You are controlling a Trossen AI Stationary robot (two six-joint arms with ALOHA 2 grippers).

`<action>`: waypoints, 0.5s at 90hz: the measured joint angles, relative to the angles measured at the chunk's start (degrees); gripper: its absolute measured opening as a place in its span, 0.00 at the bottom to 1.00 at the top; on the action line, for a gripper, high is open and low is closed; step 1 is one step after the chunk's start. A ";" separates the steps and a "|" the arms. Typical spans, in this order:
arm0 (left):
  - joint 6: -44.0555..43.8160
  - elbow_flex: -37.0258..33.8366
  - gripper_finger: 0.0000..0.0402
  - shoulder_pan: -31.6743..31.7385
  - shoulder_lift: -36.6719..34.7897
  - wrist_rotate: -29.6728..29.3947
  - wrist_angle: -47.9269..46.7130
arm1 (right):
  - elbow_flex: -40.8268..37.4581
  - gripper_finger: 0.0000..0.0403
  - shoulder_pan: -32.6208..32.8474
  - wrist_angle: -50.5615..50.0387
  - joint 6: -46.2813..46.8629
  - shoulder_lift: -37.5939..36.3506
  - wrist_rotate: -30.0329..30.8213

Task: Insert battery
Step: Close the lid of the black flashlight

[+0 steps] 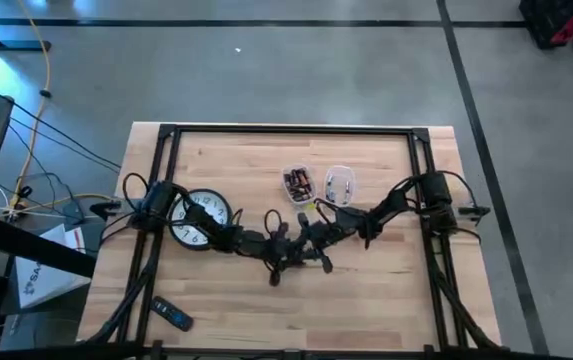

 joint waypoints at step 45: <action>2.38 5.29 0.25 1.95 -0.16 6.61 -7.84 | -2.05 0.19 -1.33 2.52 -2.55 0.04 -9.50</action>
